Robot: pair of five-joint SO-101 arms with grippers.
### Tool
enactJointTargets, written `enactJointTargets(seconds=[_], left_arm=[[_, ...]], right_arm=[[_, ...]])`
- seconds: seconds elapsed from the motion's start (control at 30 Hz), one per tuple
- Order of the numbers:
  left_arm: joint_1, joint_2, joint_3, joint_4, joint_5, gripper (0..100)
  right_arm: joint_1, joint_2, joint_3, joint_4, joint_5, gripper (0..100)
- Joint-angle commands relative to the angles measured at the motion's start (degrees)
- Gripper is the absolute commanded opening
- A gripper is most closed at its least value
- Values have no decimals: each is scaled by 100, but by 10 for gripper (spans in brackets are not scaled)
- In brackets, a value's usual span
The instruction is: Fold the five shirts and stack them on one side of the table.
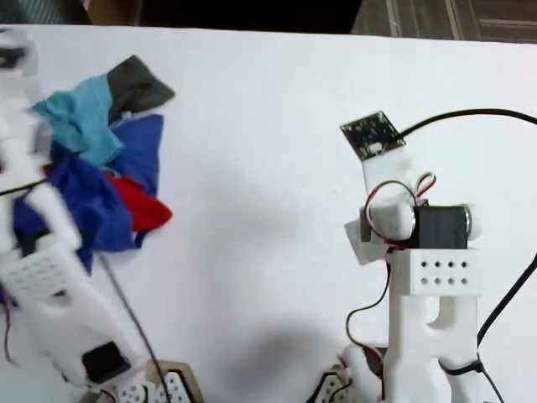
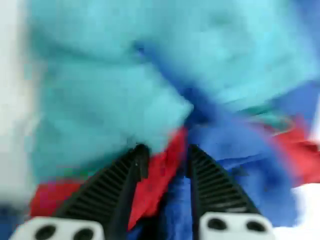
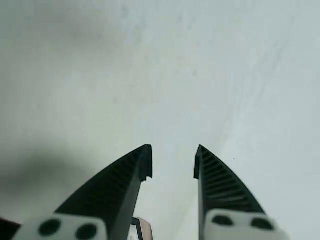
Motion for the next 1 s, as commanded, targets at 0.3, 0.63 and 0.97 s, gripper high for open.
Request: enactJointTargets(seconds=[0.3, 0.63, 0.97], left_arm=[[633, -343, 66, -114, 79, 212], [-695, 721, 75, 114, -607, 211], [-185, 1846, 13, 114, -607, 15]], right_arm=[[57, 22, -202, 136, 35, 152], [40, 31, -202, 136, 44, 152], [22, 31, -202, 127, 44, 152]])
